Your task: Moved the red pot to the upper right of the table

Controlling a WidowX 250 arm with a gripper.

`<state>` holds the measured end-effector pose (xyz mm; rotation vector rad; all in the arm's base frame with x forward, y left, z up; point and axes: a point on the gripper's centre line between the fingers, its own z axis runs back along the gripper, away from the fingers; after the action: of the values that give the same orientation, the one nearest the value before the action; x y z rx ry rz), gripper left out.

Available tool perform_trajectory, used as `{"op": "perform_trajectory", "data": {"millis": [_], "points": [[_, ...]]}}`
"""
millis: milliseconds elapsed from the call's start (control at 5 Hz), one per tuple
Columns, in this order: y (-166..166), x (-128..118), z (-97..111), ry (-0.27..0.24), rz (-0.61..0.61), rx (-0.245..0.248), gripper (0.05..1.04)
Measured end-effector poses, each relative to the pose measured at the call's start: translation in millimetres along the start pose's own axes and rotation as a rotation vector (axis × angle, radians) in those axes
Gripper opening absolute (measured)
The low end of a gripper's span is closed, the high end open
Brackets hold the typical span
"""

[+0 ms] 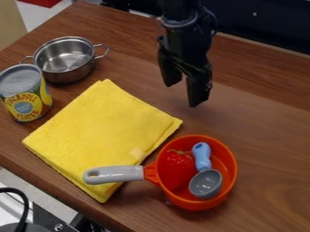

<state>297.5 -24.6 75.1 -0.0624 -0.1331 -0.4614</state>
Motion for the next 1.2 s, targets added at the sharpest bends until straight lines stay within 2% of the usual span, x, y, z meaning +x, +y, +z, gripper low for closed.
{"op": "perform_trajectory", "data": {"millis": [200, 600, 1200], "points": [[-14, -16, 1, 0.014, -0.123, -0.031, 0.997], [-27, -37, 5, 0.012, -0.299, -0.035, 0.997], [-39, -41, 1, -0.001, -0.341, -0.045, 0.997]]}}
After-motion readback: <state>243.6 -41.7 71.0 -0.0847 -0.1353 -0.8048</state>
